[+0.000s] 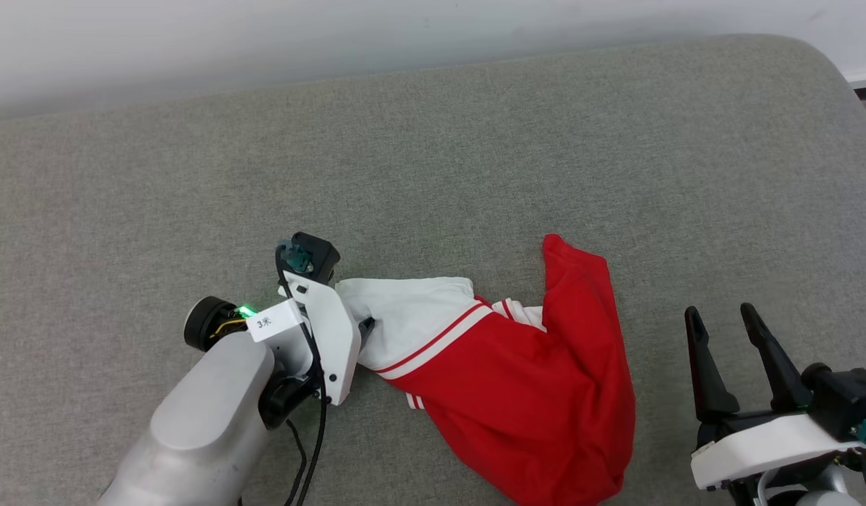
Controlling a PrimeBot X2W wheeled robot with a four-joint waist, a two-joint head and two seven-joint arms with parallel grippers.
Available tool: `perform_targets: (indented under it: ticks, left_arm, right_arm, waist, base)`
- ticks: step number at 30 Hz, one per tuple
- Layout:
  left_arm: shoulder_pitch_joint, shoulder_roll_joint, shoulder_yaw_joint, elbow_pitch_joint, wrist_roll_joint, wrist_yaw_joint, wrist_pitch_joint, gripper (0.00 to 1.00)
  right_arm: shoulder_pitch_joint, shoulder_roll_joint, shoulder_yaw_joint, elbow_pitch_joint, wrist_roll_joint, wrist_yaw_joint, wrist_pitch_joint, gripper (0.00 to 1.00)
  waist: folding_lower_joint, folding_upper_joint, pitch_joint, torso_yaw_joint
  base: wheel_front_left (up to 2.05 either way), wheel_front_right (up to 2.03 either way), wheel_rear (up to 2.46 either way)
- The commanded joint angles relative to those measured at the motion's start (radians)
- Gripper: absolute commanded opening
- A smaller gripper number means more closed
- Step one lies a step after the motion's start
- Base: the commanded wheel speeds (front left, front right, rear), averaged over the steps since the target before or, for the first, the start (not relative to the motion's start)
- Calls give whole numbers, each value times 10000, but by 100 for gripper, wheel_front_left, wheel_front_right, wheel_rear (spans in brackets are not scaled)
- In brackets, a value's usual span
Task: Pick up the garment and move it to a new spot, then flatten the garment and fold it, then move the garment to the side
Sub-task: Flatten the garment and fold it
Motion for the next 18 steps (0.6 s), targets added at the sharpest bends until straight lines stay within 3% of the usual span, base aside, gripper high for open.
perform_targets:
  ticks: [1,2,11,18]
  left_arm:
    - [165,-102,-544,557,50,-223,536,44]
    - [97,-114,-590,539,130,-253,376,0]
    - [-471,24,-254,-81,530,5,-1719,0]
    - [130,670,453,-1392,260,508,-2650,0]
  right_arm:
    - [-297,16,105,196,130,-7,-173,100]
    - [-337,16,120,230,155,-7,-199,100]
    - [-225,16,-76,555,177,-7,-248,100]
    - [70,14,-329,571,100,-7,-110,100]
  waist:
    - [-1,0,71,-49]
    - [-1,0,73,-48]
    - [-1,0,-357,249]
    - [-1,0,-1027,808]
  base:
    - [0,0,0]
    - [0,0,0]
    - [0,0,0]
    - [0,0,0]
